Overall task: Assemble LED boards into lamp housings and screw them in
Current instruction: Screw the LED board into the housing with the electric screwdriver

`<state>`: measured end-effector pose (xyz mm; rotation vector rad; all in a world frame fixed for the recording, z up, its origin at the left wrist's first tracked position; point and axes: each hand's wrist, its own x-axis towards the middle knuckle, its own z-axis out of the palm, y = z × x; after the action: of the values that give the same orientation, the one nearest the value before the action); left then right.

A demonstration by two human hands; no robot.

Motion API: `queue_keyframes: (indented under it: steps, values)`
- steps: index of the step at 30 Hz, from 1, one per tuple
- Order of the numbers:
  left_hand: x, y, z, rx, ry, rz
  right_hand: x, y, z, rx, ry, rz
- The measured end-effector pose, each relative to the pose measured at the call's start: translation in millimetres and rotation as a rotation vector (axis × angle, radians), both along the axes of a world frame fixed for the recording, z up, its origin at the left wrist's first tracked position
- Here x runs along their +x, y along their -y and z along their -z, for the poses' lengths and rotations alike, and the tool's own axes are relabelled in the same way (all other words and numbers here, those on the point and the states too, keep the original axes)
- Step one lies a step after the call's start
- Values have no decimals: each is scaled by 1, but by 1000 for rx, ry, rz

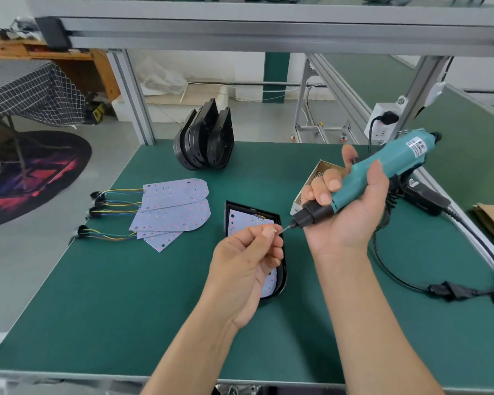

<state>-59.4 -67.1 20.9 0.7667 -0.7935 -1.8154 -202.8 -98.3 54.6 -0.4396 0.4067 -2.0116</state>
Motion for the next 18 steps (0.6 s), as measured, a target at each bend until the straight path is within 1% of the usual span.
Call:
queue_keyframes:
  steps: [9, 18]
  values:
    - [0, -1, 4, -50, 92, -8, -2, 1, 0, -9, 3, 15]
    - [-3, -2, 5, -35, 152, -35, -2, 1, 3, -10, -29, 25]
